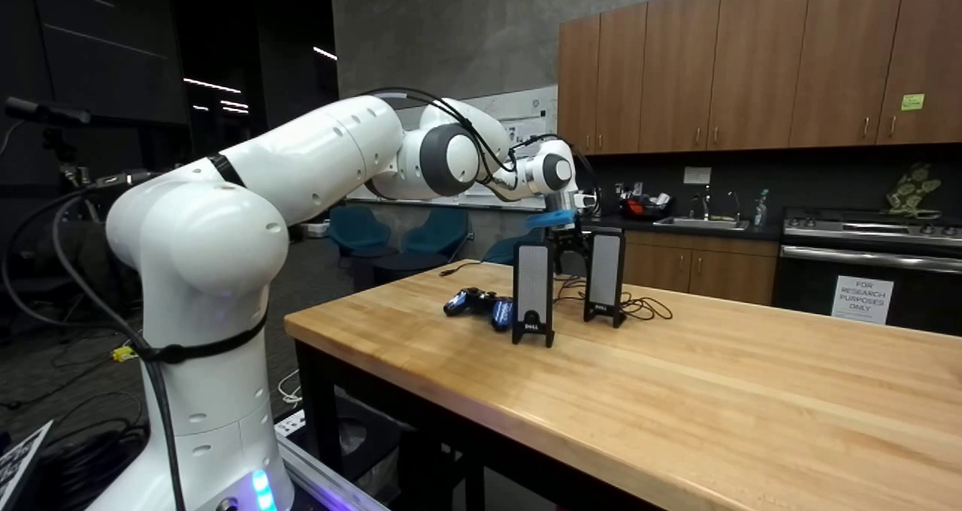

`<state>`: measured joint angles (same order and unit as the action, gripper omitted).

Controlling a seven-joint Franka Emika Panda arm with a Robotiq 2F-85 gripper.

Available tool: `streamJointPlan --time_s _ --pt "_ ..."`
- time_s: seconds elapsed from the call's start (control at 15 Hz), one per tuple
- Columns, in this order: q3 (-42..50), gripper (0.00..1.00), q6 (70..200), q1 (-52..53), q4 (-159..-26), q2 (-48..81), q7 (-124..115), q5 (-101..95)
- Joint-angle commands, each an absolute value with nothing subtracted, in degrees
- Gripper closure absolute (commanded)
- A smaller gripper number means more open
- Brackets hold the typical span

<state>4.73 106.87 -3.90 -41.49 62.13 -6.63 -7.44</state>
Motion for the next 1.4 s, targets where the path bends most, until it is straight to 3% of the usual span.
streamJointPlan --time_s 0.0,0.87,0.93,1.07,1.33 --pt "3.77 0.00 104.88 -5.00 -35.80 64.73 -6.52 -5.71" --pt "3.14 0.00 103.78 -5.71 -31.06 67.93 -7.77 -3.67" --pt "3.08 0.25 103.73 -5.77 -30.94 67.95 -7.75 -3.43" --pt "3.05 0.32 103.78 -5.90 -30.71 67.98 -7.71 -2.85" --pt "3.70 0.63 104.34 -6.37 -30.80 67.64 -9.15 -2.70"
